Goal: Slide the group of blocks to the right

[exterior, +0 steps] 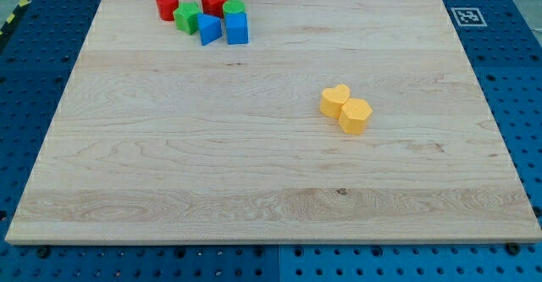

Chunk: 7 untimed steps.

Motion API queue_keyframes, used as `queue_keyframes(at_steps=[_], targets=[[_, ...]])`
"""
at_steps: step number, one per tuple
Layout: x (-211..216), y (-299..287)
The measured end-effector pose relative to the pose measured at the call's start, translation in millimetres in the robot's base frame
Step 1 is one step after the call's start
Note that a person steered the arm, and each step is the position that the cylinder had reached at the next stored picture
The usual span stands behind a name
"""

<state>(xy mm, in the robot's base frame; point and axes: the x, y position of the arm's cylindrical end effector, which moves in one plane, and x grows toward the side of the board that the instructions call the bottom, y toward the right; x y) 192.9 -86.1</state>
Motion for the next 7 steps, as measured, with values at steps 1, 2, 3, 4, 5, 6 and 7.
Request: queue_keyframes(at_steps=[1, 2, 3, 4, 5, 6, 7], targets=[[-1.2, -19.4], [-1.7, -65.4], [-1.2, -128.5], [10.9, -141.1], [28.3, -129.3], [29.2, -105.5], [29.2, -71.4]])
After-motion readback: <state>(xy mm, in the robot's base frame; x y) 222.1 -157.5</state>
